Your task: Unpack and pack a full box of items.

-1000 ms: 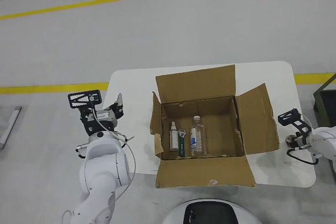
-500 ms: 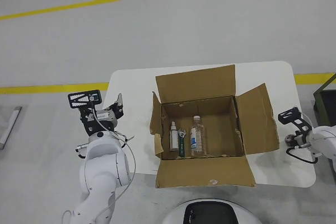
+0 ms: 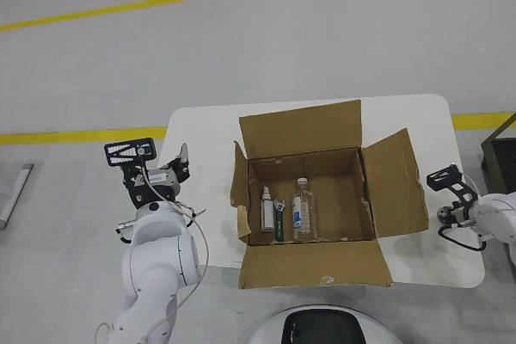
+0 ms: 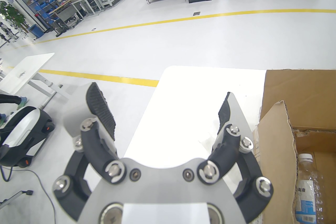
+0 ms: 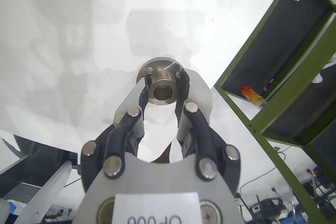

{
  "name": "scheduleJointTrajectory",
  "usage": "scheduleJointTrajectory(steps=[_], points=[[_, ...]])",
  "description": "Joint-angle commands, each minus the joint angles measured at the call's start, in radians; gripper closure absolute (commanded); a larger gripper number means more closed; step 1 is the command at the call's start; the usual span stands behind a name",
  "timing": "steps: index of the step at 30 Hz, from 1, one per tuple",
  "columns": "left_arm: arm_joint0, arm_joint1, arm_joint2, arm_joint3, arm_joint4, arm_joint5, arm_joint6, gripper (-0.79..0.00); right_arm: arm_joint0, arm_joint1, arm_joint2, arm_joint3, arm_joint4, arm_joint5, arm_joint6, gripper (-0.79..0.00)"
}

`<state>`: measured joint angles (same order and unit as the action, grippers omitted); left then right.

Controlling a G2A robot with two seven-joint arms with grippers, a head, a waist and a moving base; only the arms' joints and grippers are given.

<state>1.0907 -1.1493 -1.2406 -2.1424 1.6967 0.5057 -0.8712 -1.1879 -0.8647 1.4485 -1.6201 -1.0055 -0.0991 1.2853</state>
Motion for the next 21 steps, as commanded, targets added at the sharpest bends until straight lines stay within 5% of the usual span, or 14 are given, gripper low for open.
scheduleJointTrajectory(steps=[1,11,21], points=[[0.0,0.0,0.0,0.0,0.0,0.0,0.0,-0.785,0.003,-0.001,-0.003,0.003,-0.002,-0.001,-0.001,0.0],[0.0,0.0,0.0,0.0,0.0,0.0,0.0,-0.785,-0.003,0.004,0.082,-0.038,0.118,-0.001,-0.001,0.0],[0.0,0.0,0.0,0.0,0.0,0.0,0.0,-0.785,-0.028,0.011,0.52,0.094,1.028,-0.027,0.069,0.0]])
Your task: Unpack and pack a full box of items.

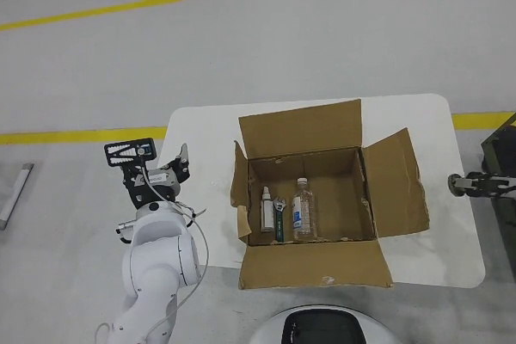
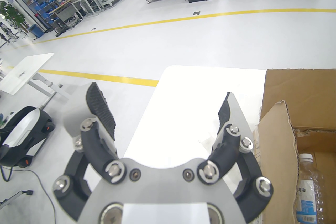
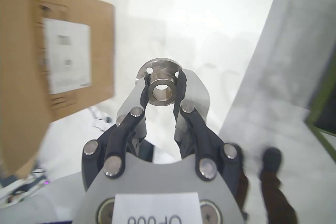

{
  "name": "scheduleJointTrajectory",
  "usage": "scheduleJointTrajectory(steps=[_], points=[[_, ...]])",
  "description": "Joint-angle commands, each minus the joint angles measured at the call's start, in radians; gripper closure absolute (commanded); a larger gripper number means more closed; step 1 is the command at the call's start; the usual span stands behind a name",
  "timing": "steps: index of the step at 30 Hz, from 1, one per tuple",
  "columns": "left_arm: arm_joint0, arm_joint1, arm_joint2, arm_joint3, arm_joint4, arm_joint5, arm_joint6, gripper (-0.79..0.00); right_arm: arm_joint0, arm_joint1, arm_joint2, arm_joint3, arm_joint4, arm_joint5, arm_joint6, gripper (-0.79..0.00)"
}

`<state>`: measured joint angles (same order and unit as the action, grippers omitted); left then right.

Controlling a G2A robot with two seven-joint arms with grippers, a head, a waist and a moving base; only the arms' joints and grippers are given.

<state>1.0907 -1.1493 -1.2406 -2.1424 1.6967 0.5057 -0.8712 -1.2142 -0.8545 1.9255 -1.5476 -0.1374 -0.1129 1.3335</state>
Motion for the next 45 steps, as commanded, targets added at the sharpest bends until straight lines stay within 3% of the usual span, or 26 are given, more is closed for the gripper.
scheduleJointTrajectory(steps=[1,8,14,16,19,22,30,42,45], points=[[0.0,0.0,0.0,0.0,0.0,0.0,0.0,-0.785,-0.001,0.003,0.072,0.025,0.205,-0.035,0.031,0.0],[0.0,0.0,0.0,0.0,0.0,0.0,0.0,-0.785,-0.005,0.002,0.107,0.049,0.59,-0.053,0.136,0.0],[0.0,0.0,0.0,0.0,0.0,0.0,0.0,-0.785,0.004,0.002,0.072,-0.049,0.705,-0.039,0.129,0.0],[0.0,0.0,0.0,0.0,0.0,0.0,0.0,-0.785,0.01,0.005,0.048,-0.115,0.695,-0.032,0.132,0.0],[0.0,0.0,0.0,0.0,0.0,0.0,0.0,-0.785,0.032,0.016,-0.01,-0.22,0.533,-0.001,0.133,0.0],[0.0,0.0,0.0,0.0,0.0,0.0,0.0,-0.785,0.064,0.019,-0.097,-0.284,0.478,0.027,0.108,0.0],[0.0,0.0,0.0,0.0,0.0,0.0,0.0,-0.785,0.178,0.018,-0.343,-0.276,0.365,0.027,0.125,0.0],[0.0,0.0,0.0,0.0,0.0,0.0,0.0,-0.785,0.178,0.018,-0.343,-0.276,0.365,0.027,0.125,0.0],[0.0,0.0,0.0,0.0,0.0,0.0,0.0,-0.785,0.152,0.021,-0.331,-0.306,0.328,0.037,0.074,0.0]])
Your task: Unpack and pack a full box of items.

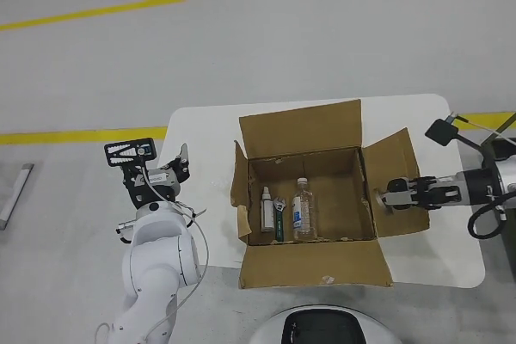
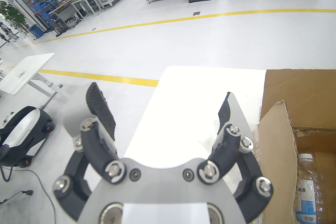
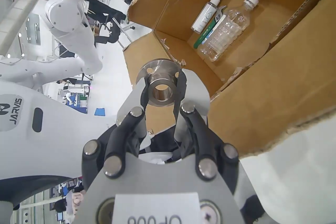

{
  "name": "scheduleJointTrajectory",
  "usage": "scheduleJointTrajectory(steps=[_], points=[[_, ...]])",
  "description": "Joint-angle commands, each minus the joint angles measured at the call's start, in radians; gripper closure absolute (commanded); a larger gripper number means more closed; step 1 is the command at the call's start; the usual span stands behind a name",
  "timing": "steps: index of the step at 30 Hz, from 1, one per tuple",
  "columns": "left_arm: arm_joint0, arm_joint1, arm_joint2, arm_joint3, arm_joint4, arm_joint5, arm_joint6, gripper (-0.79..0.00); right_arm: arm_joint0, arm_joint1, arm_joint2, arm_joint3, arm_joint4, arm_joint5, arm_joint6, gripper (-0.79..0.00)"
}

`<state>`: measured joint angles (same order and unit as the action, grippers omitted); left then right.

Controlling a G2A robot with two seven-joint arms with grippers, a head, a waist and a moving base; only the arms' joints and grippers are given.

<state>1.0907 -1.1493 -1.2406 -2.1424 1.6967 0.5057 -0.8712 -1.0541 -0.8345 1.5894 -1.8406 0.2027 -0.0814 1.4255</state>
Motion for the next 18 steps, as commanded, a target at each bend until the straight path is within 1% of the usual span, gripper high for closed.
scheduleJointTrajectory(steps=[1,3,5,7,9,13,16,18], points=[[0.0,0.0,0.0,0.0,0.0,0.0,0.0,-0.785,-0.012,0.002,0.007,-0.026,-0.02,0.015,-0.036,0.0],[0.0,0.0,0.0,0.0,0.0,0.0,0.0,-0.785,-0.012,0.003,-0.011,-0.055,-0.057,0.044,-0.067,0.0],[0.0,0.0,0.0,0.0,0.0,0.0,0.0,-0.785,0.01,0.001,-0.059,-0.084,-0.099,0.085,-0.095,0.0],[0.0,0.0,0.0,0.0,0.0,0.0,0.0,-0.785,0.051,0.0,-0.139,-0.097,-0.213,0.154,-0.094,0.0],[0.0,0.0,0.0,0.0,0.0,0.0,0.0,-0.785,0.109,-0.007,-0.248,-0.113,-0.321,0.212,-0.093,0.0],[0.0,0.0,0.0,0.0,0.0,0.0,0.0,-0.785,0.255,-0.035,-0.485,-0.039,-0.529,0.307,-0.07,0.0],[0.0,0.0,0.0,0.0,0.0,0.0,0.0,-0.785,0.359,-0.069,-0.633,0.058,-0.592,0.351,-0.063,0.0],[0.0,0.0,0.0,0.0,0.0,0.0,0.0,-0.785,0.42,-0.093,-0.709,0.114,-0.6,0.361,-0.06,0.0]])
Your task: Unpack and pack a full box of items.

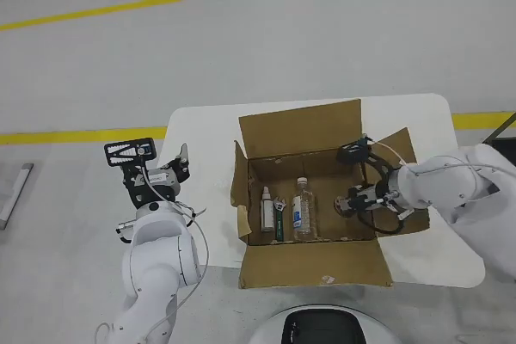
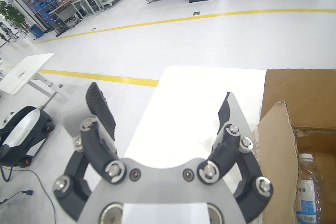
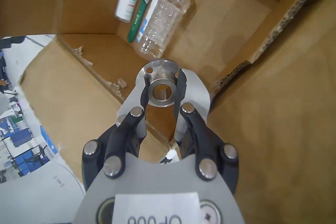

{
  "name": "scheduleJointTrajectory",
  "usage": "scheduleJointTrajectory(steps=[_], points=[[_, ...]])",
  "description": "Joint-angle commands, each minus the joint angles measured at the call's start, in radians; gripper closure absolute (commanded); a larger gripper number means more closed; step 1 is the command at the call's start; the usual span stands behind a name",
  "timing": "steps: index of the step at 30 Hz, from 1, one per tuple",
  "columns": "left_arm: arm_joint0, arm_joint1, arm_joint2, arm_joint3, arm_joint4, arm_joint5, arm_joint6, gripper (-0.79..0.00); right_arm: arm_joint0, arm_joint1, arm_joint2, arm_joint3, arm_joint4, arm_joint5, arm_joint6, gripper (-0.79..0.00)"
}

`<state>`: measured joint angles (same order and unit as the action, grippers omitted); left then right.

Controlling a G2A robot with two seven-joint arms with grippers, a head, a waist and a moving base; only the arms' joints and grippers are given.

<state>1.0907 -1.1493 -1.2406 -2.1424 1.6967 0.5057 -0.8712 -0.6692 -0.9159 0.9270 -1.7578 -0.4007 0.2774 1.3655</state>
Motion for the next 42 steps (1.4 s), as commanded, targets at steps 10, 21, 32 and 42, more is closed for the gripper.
scheduleJointTrajectory(steps=[10,21,32,42], points=[[0.0,0.0,0.0,0.0,0.0,0.0,0.0,-0.785,0.231,-0.127,-0.32,0.226,-0.087,0.012,-0.003,0.0],[0.0,0.0,0.0,0.0,0.0,0.0,0.0,-0.785,0.265,-0.197,-0.446,0.323,-0.207,0.005,-0.05,0.0],[0.0,0.0,0.0,0.0,0.0,0.0,0.0,-0.785,0.242,-0.223,-0.453,0.355,-0.26,-0.03,-0.097,-0.117],[0.0,0.0,0.0,0.0,0.0,0.0,0.0,-0.785,0.233,-0.241,-0.438,0.377,-0.283,-0.045,-0.088,-0.237]])
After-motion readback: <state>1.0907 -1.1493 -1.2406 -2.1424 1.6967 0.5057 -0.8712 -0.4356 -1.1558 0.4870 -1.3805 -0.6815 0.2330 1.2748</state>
